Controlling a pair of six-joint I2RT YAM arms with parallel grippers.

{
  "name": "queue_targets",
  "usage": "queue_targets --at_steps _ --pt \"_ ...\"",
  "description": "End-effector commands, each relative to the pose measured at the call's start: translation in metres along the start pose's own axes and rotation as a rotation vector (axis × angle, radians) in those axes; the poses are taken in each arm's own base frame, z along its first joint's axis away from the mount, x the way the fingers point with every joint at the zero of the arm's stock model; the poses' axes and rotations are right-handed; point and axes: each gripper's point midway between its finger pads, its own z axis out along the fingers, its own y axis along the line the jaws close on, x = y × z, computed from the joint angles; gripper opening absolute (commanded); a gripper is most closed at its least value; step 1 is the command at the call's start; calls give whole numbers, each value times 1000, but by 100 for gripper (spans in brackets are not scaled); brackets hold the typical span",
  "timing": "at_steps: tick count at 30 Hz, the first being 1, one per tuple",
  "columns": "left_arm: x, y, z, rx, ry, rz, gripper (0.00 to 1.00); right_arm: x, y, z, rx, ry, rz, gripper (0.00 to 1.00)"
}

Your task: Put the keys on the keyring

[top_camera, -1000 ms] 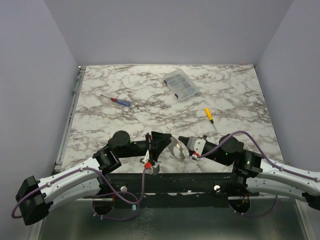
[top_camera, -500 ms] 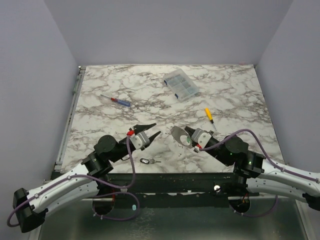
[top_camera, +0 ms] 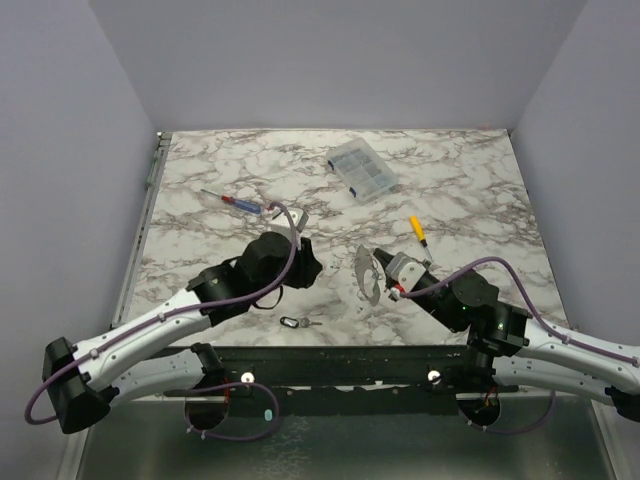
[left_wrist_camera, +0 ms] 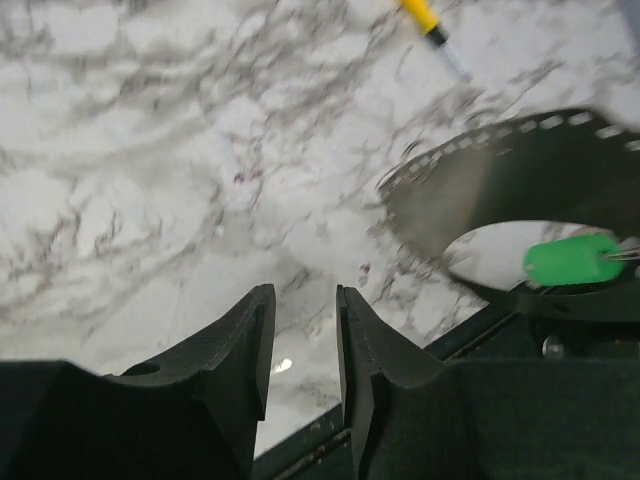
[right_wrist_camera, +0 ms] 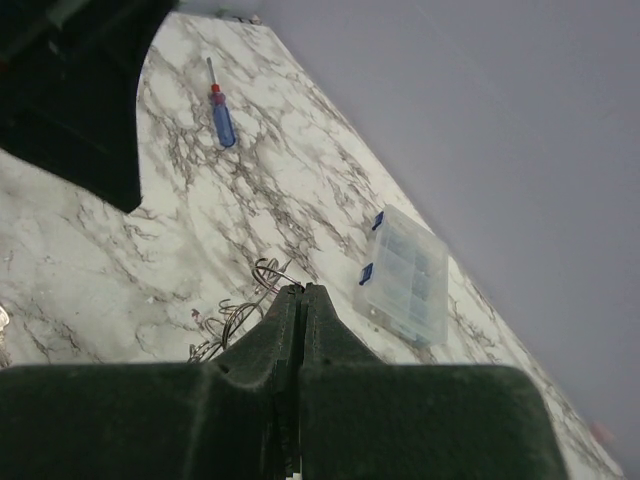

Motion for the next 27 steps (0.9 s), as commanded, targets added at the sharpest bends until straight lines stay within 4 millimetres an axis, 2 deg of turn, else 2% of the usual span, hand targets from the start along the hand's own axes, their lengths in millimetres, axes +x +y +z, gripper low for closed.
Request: queue_targets --at_steps 1,5,12,20,27 --pt "80 37 -1 -265 299 -215 35 -22 -19 -3 70 -63 41 1" --pt "115 47 1 -332 382 -307 34 -24 -20 -3 70 -69 39 1" --pt "155 63 -3 -392 475 -294 34 -25 -19 -3 58 -73 38 1" --pt "184 56 6 -323 564 -211 39 -26 -17 -3 48 -75 39 1" --pt "189 60 17 -328 560 -149 40 -26 -15 -3 39 -78 43 1"
